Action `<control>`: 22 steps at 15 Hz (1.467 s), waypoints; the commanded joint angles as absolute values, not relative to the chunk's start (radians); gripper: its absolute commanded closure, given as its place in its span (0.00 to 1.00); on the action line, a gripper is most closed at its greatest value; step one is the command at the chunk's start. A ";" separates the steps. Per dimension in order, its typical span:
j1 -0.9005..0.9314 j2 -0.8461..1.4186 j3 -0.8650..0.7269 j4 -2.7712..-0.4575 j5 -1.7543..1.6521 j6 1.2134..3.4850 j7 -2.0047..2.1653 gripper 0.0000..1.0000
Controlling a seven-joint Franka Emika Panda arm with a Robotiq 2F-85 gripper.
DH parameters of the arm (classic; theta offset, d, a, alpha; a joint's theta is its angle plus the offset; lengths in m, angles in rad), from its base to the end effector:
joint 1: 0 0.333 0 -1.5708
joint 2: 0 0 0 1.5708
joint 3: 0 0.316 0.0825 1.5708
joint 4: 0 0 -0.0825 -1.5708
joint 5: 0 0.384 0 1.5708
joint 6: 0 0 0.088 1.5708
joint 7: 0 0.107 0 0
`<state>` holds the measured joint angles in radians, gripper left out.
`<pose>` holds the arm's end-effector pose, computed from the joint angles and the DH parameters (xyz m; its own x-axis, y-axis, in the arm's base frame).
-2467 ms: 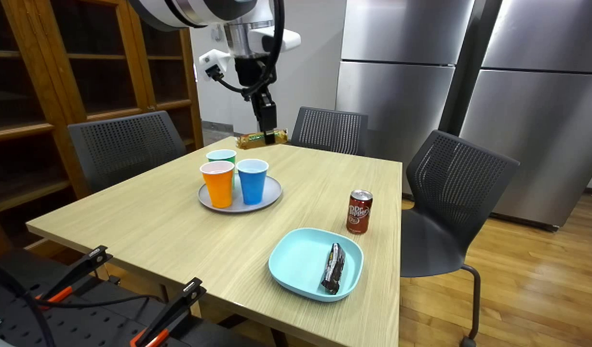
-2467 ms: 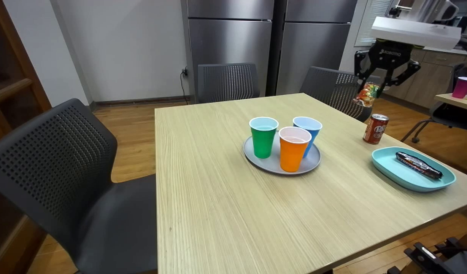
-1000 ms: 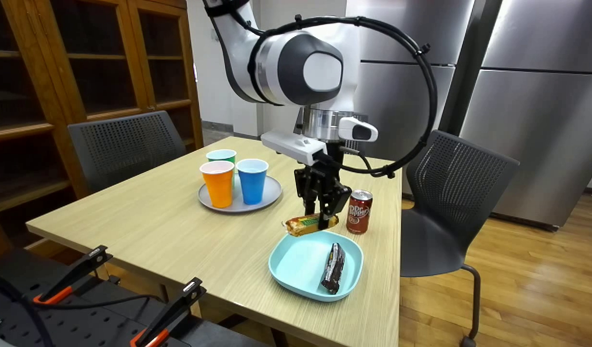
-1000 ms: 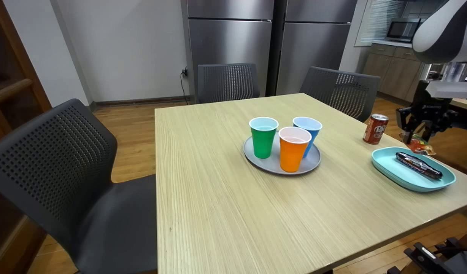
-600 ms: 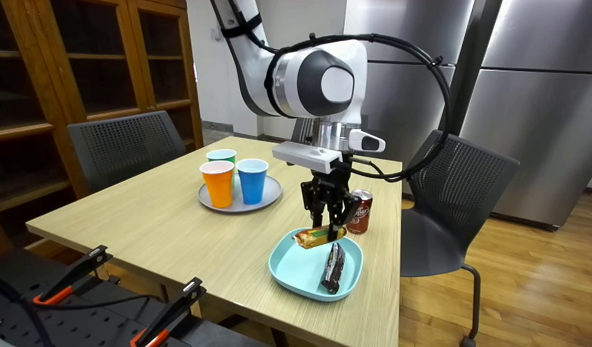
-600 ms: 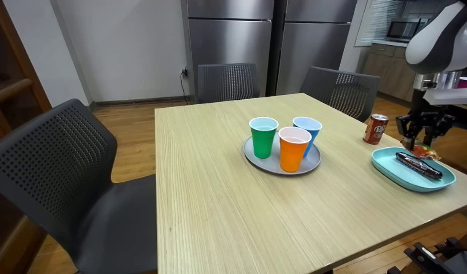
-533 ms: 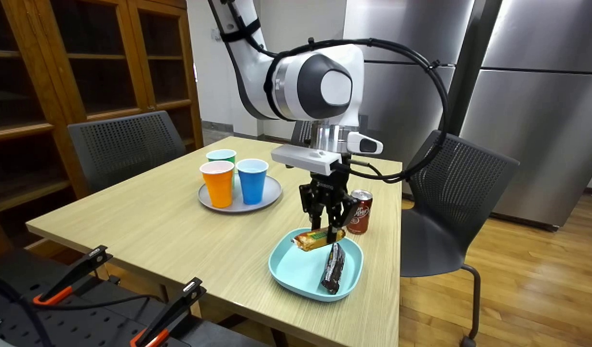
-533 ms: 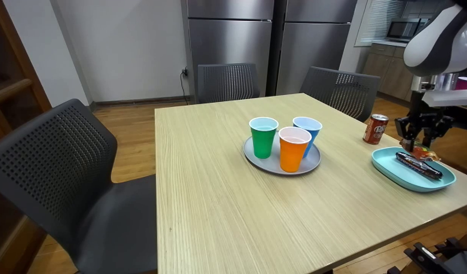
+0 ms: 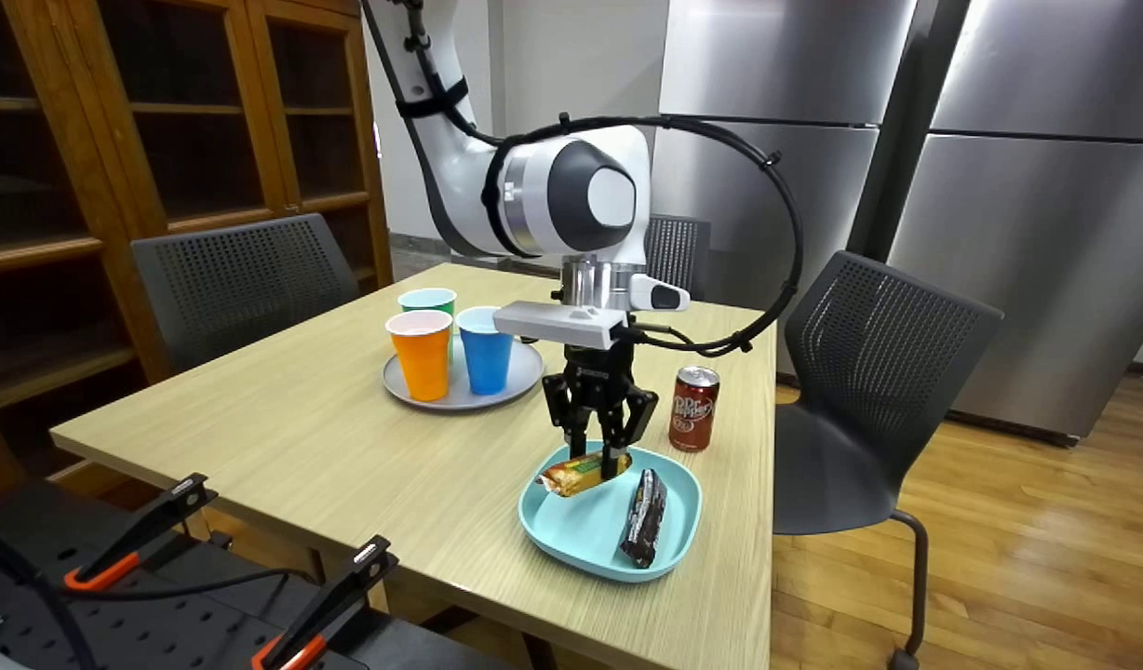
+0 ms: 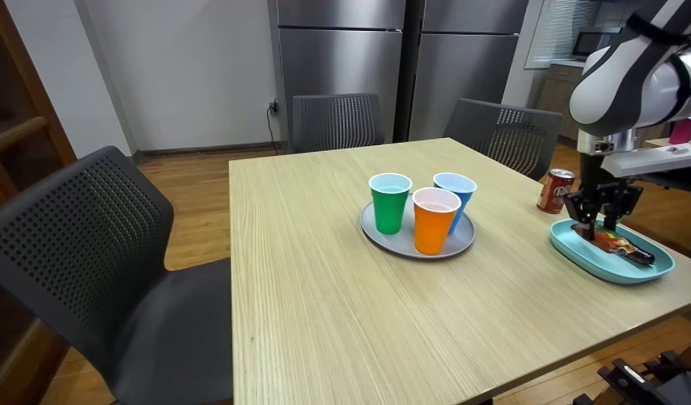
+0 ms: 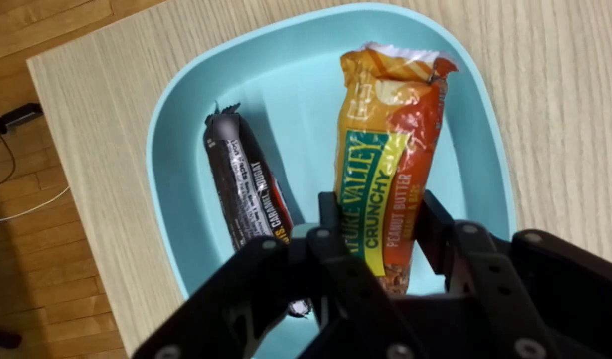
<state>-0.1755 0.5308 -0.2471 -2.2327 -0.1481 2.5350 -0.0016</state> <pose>0.4659 -0.2181 0.1214 0.9319 -0.2800 -0.2305 -0.2426 -0.9537 0.1780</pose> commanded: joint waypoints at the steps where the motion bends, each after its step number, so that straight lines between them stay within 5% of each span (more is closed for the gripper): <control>1: -0.168 0.539 -0.250 -2.213 -0.174 2.505 -0.007 0.84; 3: -0.162 0.542 -0.257 -2.212 -0.177 2.504 0.007 0.84; 4: -0.159 0.541 -0.260 -2.210 -0.179 2.488 0.011 0.36; 10: -0.198 0.446 -0.204 -2.274 -0.096 2.530 -0.025 0.00; 22: -0.169 0.101 -0.086 -2.591 0.239 2.690 0.002 0.00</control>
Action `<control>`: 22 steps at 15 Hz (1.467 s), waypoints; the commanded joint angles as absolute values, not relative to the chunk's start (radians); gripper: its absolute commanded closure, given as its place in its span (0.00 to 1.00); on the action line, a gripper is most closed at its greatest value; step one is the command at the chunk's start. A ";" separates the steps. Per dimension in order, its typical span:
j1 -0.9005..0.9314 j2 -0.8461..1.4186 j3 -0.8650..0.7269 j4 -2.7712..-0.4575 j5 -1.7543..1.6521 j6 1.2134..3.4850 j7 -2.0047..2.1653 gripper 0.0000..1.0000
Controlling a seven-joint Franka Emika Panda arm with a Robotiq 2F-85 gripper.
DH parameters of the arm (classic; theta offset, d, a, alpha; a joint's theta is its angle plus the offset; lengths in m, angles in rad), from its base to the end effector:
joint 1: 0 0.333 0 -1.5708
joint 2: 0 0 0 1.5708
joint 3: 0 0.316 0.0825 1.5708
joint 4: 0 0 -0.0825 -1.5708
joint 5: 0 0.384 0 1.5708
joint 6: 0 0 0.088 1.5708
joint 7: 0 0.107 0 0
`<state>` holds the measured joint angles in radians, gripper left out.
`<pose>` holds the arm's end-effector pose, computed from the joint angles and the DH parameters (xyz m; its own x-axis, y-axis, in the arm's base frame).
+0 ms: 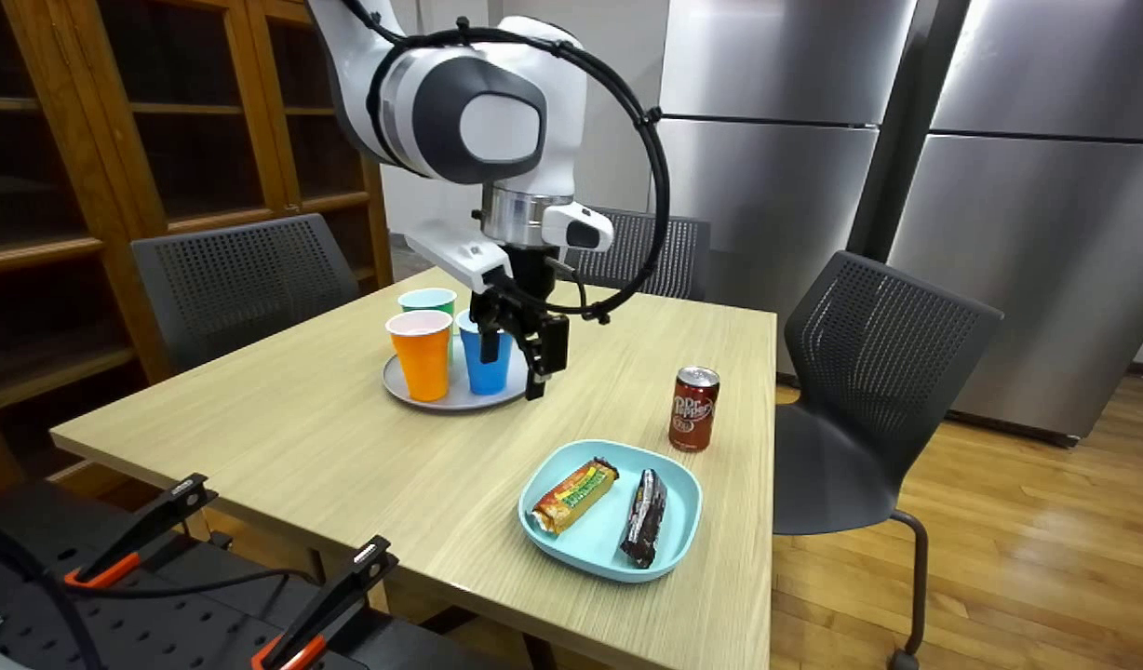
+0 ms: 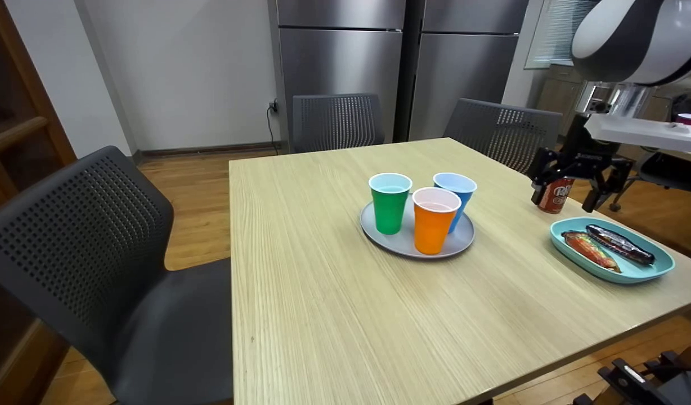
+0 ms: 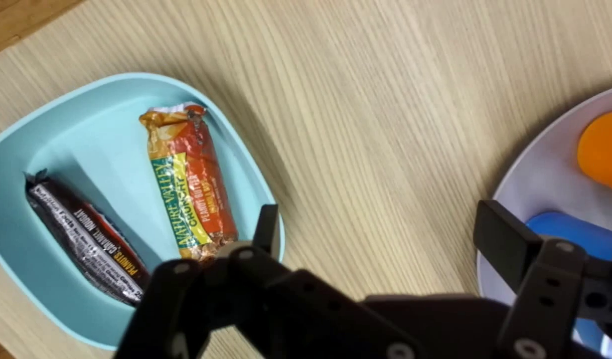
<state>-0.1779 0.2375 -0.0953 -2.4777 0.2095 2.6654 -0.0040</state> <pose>0.4510 -0.1346 0.1944 0.8975 -0.4379 -0.0524 -0.4407 -0.8954 -0.0645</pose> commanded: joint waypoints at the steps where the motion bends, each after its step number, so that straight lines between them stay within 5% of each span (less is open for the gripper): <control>1: -0.158 0.069 -0.092 -2.618 0.224 2.692 0.015 0.00; 22: -0.142 -0.075 -0.108 -2.714 0.029 2.668 0.121 0.00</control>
